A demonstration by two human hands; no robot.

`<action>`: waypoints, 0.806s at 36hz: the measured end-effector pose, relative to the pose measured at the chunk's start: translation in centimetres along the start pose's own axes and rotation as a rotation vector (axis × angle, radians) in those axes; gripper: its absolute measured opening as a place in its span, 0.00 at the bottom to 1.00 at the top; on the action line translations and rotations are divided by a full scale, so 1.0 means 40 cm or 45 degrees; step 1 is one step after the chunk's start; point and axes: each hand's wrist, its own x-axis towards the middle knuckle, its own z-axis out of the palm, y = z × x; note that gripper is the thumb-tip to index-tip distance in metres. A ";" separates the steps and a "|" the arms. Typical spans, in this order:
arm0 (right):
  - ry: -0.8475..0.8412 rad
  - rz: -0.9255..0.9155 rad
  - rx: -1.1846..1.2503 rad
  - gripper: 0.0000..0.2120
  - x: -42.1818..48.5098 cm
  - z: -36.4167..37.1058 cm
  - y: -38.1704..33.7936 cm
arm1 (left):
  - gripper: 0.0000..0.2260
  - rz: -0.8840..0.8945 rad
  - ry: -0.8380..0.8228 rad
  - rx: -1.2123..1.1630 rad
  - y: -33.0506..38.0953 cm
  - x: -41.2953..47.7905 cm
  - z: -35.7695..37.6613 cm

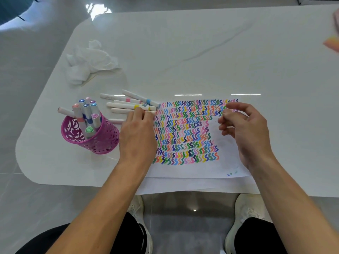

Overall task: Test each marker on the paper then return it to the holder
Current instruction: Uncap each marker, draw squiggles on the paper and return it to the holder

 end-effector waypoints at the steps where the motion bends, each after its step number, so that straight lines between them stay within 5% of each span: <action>1: -0.004 0.001 0.001 0.06 0.000 -0.001 0.001 | 0.12 -0.003 0.004 0.003 0.000 0.000 0.002; 9: -0.015 -0.006 -0.006 0.05 0.003 -0.001 0.010 | 0.08 0.115 0.061 -0.037 0.008 0.001 0.000; 17: -0.082 -0.054 -0.064 0.04 -0.003 0.003 0.010 | 0.04 0.399 0.232 -0.446 0.062 -0.012 -0.039; 25: -0.395 -0.343 -0.327 0.09 -0.031 0.009 -0.007 | 0.16 0.513 0.338 -0.885 0.103 -0.026 -0.053; 29: -0.515 -0.454 -0.503 0.14 -0.045 0.019 -0.007 | 0.13 0.418 0.314 -1.010 0.113 -0.024 -0.052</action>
